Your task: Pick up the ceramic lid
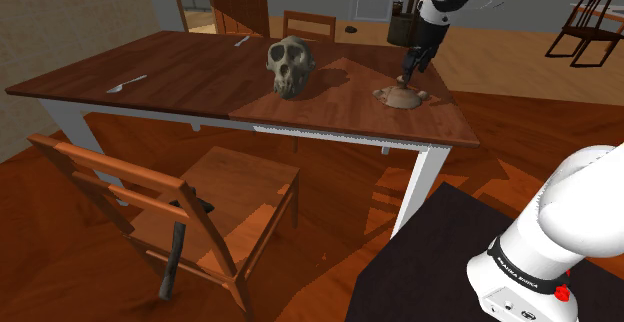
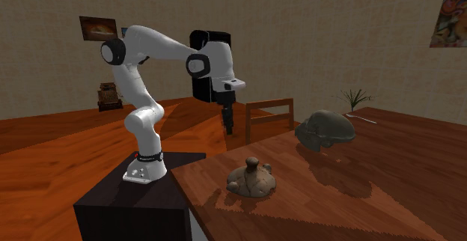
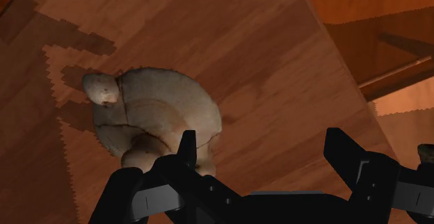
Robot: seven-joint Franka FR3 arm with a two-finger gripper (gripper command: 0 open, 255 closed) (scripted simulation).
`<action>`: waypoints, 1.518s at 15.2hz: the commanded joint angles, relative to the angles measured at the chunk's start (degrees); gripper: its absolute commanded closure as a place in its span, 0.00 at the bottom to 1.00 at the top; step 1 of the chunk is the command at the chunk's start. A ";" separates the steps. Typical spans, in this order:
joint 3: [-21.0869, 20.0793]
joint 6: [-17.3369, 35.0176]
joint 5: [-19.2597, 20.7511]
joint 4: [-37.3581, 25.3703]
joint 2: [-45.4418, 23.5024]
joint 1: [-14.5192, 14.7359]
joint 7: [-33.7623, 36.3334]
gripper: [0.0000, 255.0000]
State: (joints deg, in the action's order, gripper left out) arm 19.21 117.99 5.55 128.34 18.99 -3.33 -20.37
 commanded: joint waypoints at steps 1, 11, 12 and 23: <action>2.02 1.92 -1.29 -2.50 -3.78 0.01 -3.06 0.00; 8.24 6.82 -13.37 -17.39 -23.11 -1.77 -18.24 0.00; 8.20 7.54 -13.56 -16.87 -23.35 -1.82 -18.41 0.00; 8.02 12.18 -15.10 -13.71 -25.12 -2.01 -19.73 1.00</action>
State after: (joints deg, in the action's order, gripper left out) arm 27.25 130.13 -9.54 114.60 -6.12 -5.35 -40.09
